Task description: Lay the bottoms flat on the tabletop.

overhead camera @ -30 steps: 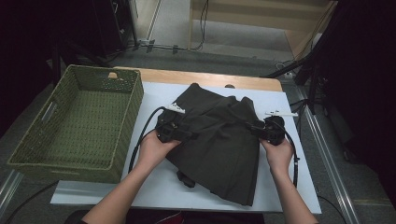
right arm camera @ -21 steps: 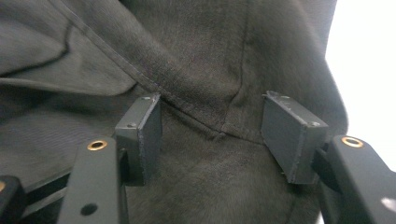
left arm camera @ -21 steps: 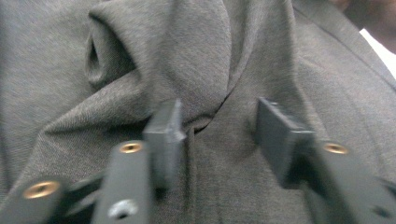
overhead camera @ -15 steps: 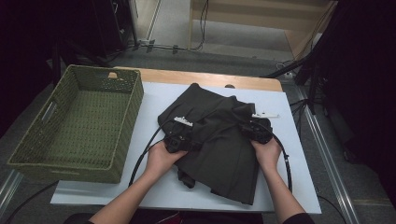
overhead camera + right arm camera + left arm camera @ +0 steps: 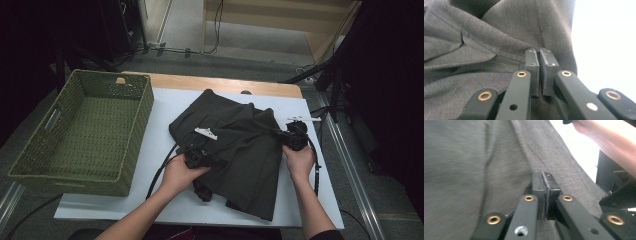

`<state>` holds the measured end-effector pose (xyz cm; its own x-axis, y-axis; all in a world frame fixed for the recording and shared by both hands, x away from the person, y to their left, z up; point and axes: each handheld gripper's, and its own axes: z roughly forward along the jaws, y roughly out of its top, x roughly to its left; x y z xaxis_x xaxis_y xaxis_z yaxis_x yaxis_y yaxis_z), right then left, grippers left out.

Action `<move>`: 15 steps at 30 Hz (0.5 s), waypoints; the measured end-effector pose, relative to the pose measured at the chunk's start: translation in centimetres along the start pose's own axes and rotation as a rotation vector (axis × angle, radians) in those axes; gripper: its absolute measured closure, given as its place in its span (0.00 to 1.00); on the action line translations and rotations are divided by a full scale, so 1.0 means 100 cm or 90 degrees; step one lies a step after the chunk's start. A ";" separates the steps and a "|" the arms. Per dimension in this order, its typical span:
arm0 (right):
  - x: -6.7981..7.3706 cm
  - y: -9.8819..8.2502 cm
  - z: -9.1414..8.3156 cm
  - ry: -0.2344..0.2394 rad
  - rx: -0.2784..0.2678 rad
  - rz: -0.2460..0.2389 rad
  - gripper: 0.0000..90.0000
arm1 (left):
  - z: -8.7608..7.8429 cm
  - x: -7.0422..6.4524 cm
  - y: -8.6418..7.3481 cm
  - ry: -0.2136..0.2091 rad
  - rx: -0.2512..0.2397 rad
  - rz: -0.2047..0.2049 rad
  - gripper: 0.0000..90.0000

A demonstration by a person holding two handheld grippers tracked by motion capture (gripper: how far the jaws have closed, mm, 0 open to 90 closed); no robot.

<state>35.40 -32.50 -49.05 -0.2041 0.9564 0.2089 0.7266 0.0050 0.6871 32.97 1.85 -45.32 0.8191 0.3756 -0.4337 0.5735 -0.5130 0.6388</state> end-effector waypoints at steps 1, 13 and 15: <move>-0.002 0.000 -0.004 -0.005 -0.005 0.000 0.93 | -0.003 0.000 0.001 0.005 -0.006 0.001 0.85; -0.047 -0.010 -0.026 -0.027 -0.028 0.065 0.90 | -0.022 0.016 0.001 0.143 -0.040 0.027 0.44; -0.045 -0.010 -0.025 -0.023 -0.028 0.058 0.80 | -0.018 0.017 0.000 0.136 -0.035 0.020 0.44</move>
<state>33.94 -37.55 -48.98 -0.1145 0.9623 0.2466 0.7118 -0.0937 0.6961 34.31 3.88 -44.97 0.8110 0.5177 -0.2724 0.5410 -0.4864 0.6861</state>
